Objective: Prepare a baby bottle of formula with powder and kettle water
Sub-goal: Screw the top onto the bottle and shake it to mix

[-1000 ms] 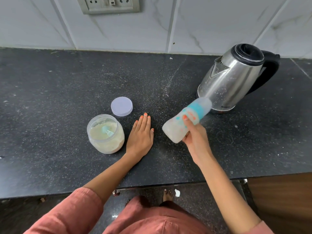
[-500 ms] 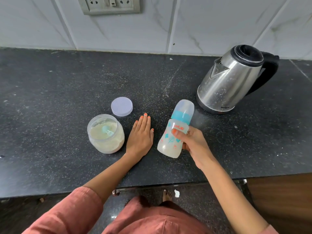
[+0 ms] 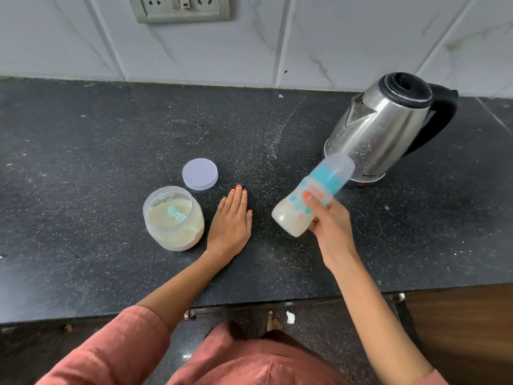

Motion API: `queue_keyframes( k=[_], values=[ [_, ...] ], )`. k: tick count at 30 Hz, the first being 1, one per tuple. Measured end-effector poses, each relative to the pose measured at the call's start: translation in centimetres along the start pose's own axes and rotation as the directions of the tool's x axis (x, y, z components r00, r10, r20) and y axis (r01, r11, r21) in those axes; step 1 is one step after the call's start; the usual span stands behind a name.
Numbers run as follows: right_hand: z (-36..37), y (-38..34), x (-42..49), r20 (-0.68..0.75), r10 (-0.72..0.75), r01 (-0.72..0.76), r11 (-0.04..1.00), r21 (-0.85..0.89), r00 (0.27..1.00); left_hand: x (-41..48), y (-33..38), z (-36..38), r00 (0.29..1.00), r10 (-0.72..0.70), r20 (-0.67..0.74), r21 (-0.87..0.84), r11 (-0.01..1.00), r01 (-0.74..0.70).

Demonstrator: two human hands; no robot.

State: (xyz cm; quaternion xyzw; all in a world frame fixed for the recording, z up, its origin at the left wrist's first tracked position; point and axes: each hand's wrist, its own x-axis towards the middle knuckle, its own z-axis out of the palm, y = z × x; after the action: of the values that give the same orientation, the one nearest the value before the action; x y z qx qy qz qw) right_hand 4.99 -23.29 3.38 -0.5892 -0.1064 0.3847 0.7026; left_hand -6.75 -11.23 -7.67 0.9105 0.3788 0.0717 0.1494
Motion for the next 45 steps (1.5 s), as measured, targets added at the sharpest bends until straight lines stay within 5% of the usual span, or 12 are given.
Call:
queue_keyframes(
  k=[3, 8, 13, 15, 19, 21, 26, 32, 37, 39, 43, 45],
  values=[
    [0.4, 0.3, 0.6, -0.120, -0.045, 0.068, 0.979, 0.191, 0.992, 0.0, 0.0, 0.1, 1.000, 0.006, -0.006, 0.002, 1.000, -0.006],
    [0.4, 1.0, -1.3, 0.156, 0.002, 0.037, 0.969, -0.246, 0.988, 0.0, -0.1, 0.1, 1.000, 0.003, 0.001, 0.018, 1.000, -0.003],
    [0.7, 0.0, 0.7, -0.107, -0.023, 0.058, 0.941, 0.334, 0.994, 0.0, 0.0, 0.0, 1.000, -0.001, 0.001, 0.002, 1.000, 0.001],
    [0.9, 0.5, 0.8, -0.145, 0.007, 0.055, 0.907, 0.418, 0.989, 0.0, 0.0, 0.0, 1.000, 0.001, 0.003, 0.004, 1.000, -0.001],
    [0.7, 1.2, -1.2, 0.106, 0.102, -0.099, 0.995, -0.032, 0.989, 0.0, 0.0, 0.0, 1.000, 0.002, 0.006, -0.002, 1.000, -0.002],
    [0.4, 1.0, -1.2, 0.112, 0.080, -0.069, 0.993, -0.099, 0.991, 0.0, 0.0, 0.0, 1.000, 0.002, 0.010, -0.010, 1.000, -0.002],
    [0.9, 0.1, 0.9, -0.092, 0.004, 0.035, 0.904, 0.426, 0.996, 0.1, -0.1, 0.2, 1.000, 0.006, 0.000, 0.002, 1.000, -0.006],
    [0.8, 0.9, -1.2, 0.192, 0.075, -0.049, 0.989, -0.139, 0.979, 0.1, -0.1, 0.0, 0.999, 0.004, 0.035, -0.001, 1.000, -0.004],
    [1.2, -0.1, 0.5, -0.016, 0.005, 0.000, 0.955, 0.296, 1.000, 0.1, -0.1, 0.2, 1.000, 0.004, -0.002, 0.021, 1.000, -0.003],
    [1.5, 0.1, 0.2, 0.018, 0.014, -0.017, 0.973, 0.229, 1.000, 0.1, -0.1, 0.2, 1.000, 0.002, 0.010, 0.021, 1.000, -0.002],
    [0.9, 0.5, -1.0, 0.194, 0.072, -0.032, 0.978, -0.205, 0.978, 0.1, -0.1, 0.0, 1.000, 0.000, 0.032, 0.012, 1.000, 0.000],
    [0.8, 0.2, -0.6, 0.139, 0.018, 0.001, 0.991, -0.136, 0.990, 0.1, -0.1, 0.0, 1.000, -0.003, 0.019, 0.010, 1.000, 0.003]
  ],
)
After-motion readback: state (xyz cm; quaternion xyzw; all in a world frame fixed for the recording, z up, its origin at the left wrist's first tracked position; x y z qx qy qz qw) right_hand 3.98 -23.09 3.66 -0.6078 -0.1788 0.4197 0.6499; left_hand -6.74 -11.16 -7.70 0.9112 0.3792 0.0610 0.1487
